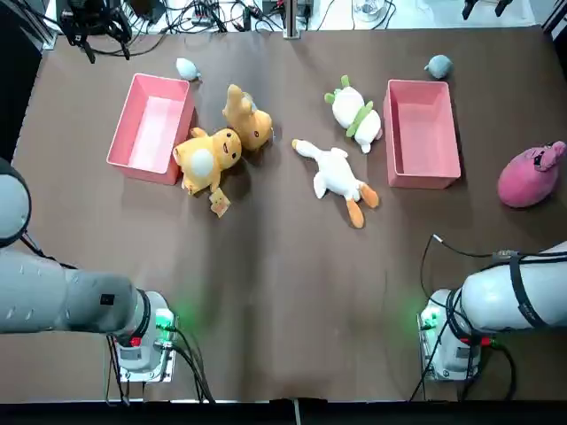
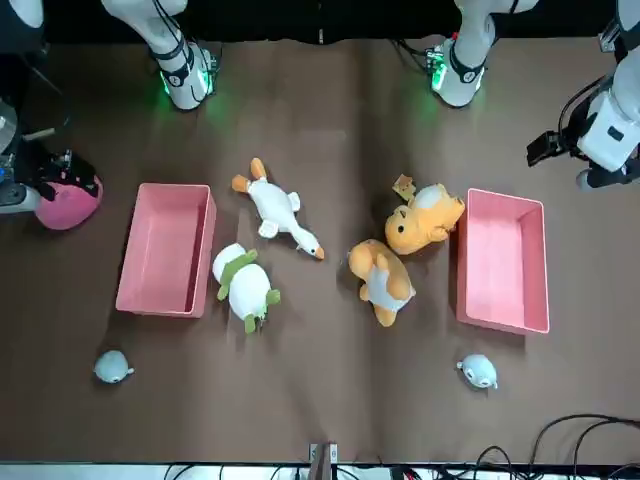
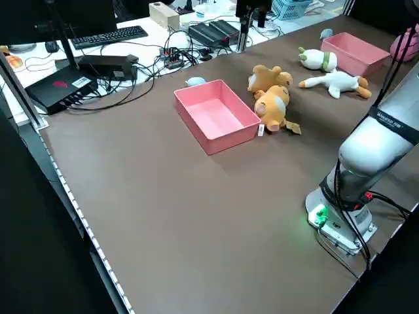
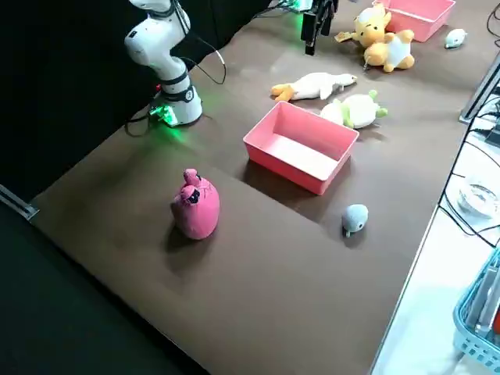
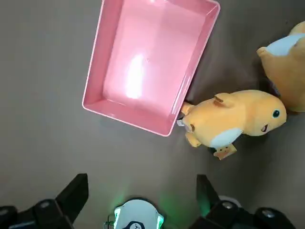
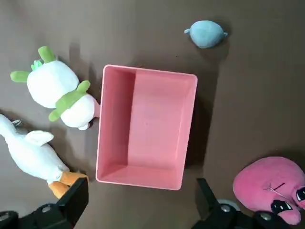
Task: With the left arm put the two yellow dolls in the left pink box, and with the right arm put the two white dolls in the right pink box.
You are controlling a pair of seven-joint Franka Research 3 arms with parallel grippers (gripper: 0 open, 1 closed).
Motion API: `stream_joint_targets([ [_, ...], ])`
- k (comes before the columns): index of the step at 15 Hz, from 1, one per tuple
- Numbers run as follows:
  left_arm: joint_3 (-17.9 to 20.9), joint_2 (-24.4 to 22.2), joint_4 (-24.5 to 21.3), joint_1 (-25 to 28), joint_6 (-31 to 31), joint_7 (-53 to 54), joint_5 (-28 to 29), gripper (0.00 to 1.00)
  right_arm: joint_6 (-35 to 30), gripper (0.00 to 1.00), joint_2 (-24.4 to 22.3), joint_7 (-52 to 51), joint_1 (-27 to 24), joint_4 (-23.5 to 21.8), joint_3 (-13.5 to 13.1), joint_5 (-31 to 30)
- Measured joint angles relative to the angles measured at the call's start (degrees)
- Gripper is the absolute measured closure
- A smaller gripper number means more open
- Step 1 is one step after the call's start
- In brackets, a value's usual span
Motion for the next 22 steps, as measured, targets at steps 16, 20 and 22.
stream_joint_targets([
  [16, -3.82, 11.65, 0.90, -1.77, 1.46, 0.30, -3.84, 0.00, 15.27, 0.01, 0.26, -3.56, 11.37, -13.04, 0.42, 0.00],
  [20, -6.11, 18.96, 3.92, -1.83, 2.78, 0.45, -4.15, 0.01, 28.58, 0.01, 1.72, -4.24, 17.13, -21.83, 0.50, -0.19],
  [22, -7.45, 21.39, 4.45, -2.11, 3.37, 0.56, -4.15, 0.00, 34.13, 0.01, 3.79, -4.95, 18.83, -25.43, 0.50, -0.26],
])
